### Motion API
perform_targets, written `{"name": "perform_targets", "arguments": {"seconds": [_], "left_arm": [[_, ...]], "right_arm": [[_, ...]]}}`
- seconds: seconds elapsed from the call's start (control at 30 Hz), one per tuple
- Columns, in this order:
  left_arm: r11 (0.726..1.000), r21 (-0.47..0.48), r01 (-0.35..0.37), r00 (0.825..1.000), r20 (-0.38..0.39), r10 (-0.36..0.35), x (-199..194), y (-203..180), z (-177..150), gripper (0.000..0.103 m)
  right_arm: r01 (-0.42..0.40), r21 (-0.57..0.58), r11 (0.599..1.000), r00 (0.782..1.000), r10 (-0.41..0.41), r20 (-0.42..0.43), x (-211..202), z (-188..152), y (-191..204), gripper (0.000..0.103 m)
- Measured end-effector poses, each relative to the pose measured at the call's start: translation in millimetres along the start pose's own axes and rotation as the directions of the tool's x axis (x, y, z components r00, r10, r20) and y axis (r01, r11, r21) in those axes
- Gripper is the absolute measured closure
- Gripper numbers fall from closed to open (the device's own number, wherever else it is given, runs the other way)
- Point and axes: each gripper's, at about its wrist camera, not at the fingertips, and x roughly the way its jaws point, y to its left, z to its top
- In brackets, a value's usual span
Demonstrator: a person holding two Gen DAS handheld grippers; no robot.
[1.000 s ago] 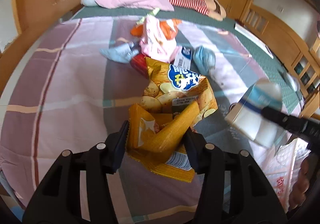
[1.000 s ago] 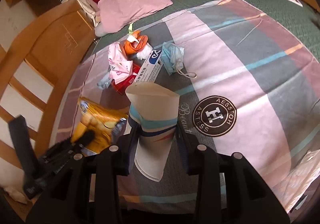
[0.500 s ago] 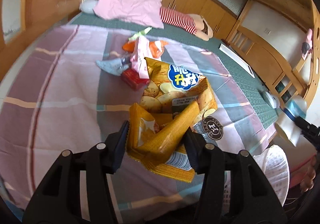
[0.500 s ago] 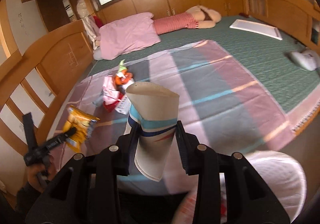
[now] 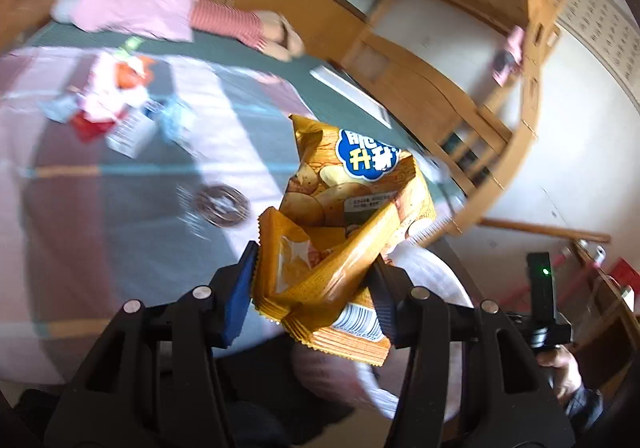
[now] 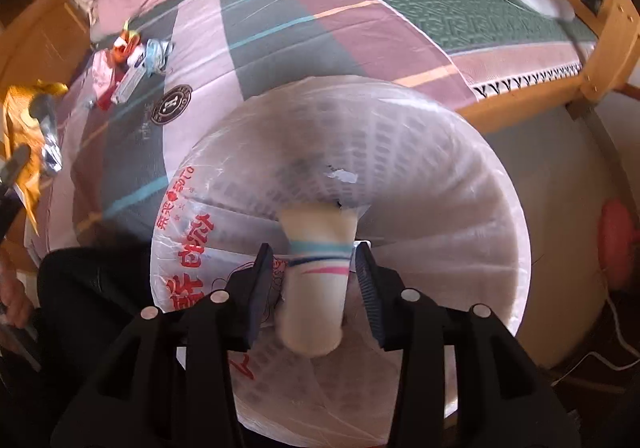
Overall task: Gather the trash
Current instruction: 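Carry chip bag and paper cup over the trash bag and open both tools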
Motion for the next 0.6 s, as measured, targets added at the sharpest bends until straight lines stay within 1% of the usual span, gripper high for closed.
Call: {"name": "perform_targets", "arguments": {"seconds": [0.03, 0.07, 0.13, 0.2, 0.23, 0.27, 0.3, 0.33, 0.37, 0.4, 0.43, 0.47, 0.5, 0.53, 0.57, 0.6], "left_arm": [[1.000, -0.002, 0.029, 0.999, -0.029, -0.029, 9, -7, -4, 0.050], [0.999, -0.001, 0.043, 0.998, -0.046, -0.043, 13, -14, -9, 0.050], [0.997, 0.018, 0.077, 0.993, -0.088, -0.075, 25, -30, -15, 0.050], [0.993, 0.045, 0.113, 0.987, -0.117, -0.107, 31, -43, -20, 0.050], [0.986, 0.070, 0.153, 0.979, -0.145, -0.141, 38, -57, -24, 0.050], [0.980, 0.085, 0.179, 0.973, -0.167, -0.163, 43, -64, -28, 0.049], [0.972, 0.104, 0.209, 0.963, -0.196, -0.186, 48, -75, -34, 0.047], [0.962, 0.126, 0.243, 0.950, -0.229, -0.211, 56, -87, -39, 0.040], [0.954, 0.143, 0.262, 0.942, -0.254, -0.221, 63, -97, -45, 0.036], [0.946, 0.158, 0.283, 0.931, -0.284, -0.231, 72, -108, -52, 0.027], [0.943, 0.164, 0.291, 0.925, -0.300, -0.234, 77, -112, -55, 0.022], [0.942, 0.171, 0.290, 0.923, -0.308, -0.229, 81, -115, -58, 0.021], [0.944, 0.175, 0.282, 0.927, -0.303, -0.221, 83, -116, -59, 0.019], [0.949, 0.174, 0.263, 0.938, -0.275, -0.210, 81, -114, -57, 0.014], [0.957, 0.168, 0.236, 0.954, -0.228, -0.195, 77, -108, -53, 0.012], [0.967, 0.156, 0.202, 0.971, -0.157, -0.178, 69, -98, -45, 0.011]], "right_arm": [[-0.018, 0.027, 0.999, 1.000, 0.017, 0.022, -5, -2, -8, 0.046], [-0.041, 0.069, 0.997, 0.997, 0.037, 0.064, -15, -2, -17, 0.039], [-0.066, 0.120, 0.991, 0.985, 0.045, 0.165, -38, 2, -33, 0.038], [-0.057, 0.136, 0.989, 0.957, 0.015, 0.291, -67, 3, -44, 0.035], [-0.049, 0.140, 0.989, 0.931, -0.005, 0.364, -82, 1, -47, 0.028], [-0.042, 0.147, 0.988, 0.899, -0.026, 0.437, -96, -1, -51, 0.019], [-0.037, 0.152, 0.988, 0.868, -0.044, 0.495, -107, -5, -53, 0.014], [-0.028, 0.153, 0.988, 0.819, -0.065, 0.570, -121, -9, -53, 0.007], [-0.015, 0.150, 0.989, 0.789, -0.081, 0.609, -127, -10, -53, 0.003], [0.004, 0.146, 0.989, 0.764, -0.098, 0.638, -130, -10, -54, 0.003], [0.032, 0.137, 0.990, 0.744, -0.116, 0.658, -132, -10, -52, 0.003], [0.056, 0.124, 0.991, 0.737, -0.125, 0.664, -132, -8, -50, 0.003], [0.077, 0.115, 0.990, 0.739, -0.134, 0.660, -130, -5, -48, 0.003], [0.090, 0.116, 0.989, 0.740, -0.144, 0.657, -129, -3, -48, 0.003], [0.109, 0.127, 0.986, 0.735, -0.166, 0.657, -126, -1, -46, 0.003], [0.127, 0.141, 0.982, 0.718, -0.190, 0.670, -124, -1, -43, 0.003]]}}
